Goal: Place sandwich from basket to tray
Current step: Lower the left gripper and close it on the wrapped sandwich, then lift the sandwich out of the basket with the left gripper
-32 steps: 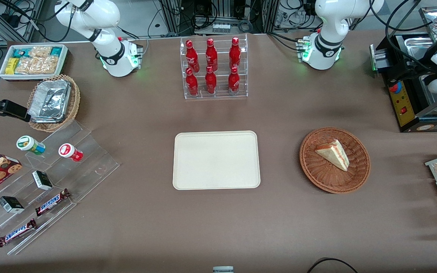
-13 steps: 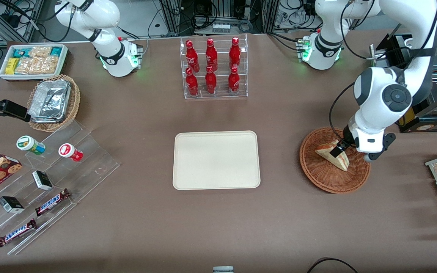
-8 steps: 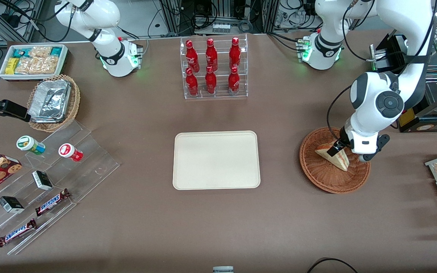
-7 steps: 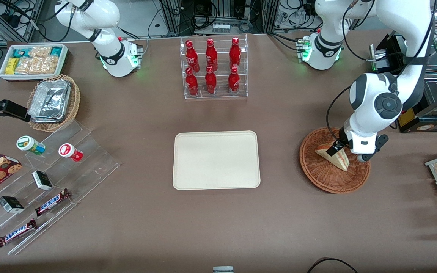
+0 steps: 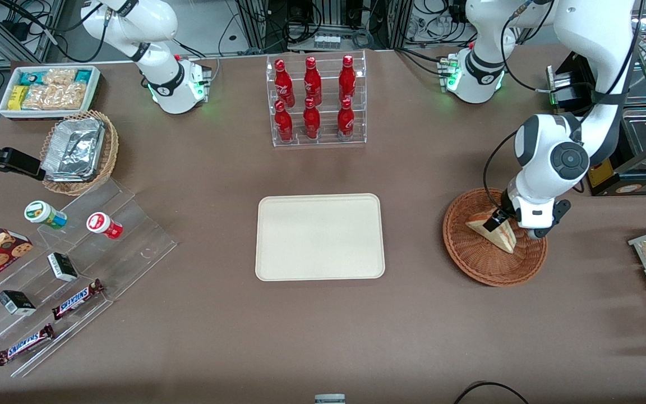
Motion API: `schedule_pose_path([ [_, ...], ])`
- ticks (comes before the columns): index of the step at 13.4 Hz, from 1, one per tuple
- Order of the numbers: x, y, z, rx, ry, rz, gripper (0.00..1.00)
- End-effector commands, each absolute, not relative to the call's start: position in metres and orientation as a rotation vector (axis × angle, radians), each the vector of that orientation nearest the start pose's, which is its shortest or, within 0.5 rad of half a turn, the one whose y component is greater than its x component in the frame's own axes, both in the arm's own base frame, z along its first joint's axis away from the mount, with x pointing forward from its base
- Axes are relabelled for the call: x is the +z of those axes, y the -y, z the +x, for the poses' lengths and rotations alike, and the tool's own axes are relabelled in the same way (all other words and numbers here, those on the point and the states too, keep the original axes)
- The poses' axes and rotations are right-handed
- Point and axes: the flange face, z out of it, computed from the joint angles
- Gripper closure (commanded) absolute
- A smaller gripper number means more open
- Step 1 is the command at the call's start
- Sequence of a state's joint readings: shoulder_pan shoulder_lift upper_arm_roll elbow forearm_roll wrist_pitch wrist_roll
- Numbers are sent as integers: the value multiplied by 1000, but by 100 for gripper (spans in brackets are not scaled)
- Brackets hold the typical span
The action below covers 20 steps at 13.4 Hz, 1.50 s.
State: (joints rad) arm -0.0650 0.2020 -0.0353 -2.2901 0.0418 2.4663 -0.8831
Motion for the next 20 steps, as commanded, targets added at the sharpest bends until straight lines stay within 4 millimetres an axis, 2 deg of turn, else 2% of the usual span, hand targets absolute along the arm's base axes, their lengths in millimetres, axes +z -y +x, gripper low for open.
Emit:
schedule_pose_path([
  [1,245,54,524,-15,1220,-2868,22],
  [3,242,58,527,-35,1254,-2863,69],
  [4,242,60,527,-37,1261,-2861,88],
  [5,245,60,528,-45,1263,-2864,100],
  [8,266,66,526,-79,1142,-2875,100],
  [10,304,68,530,-47,1084,-2852,100],
  [12,349,90,534,12,984,-2842,100],
  [14,391,126,542,50,895,-2842,100],
  [16,416,179,543,82,777,-2868,100],
  [18,425,234,536,84,673,-2911,100],
  [20,421,286,532,84,555,-2958,100],
])
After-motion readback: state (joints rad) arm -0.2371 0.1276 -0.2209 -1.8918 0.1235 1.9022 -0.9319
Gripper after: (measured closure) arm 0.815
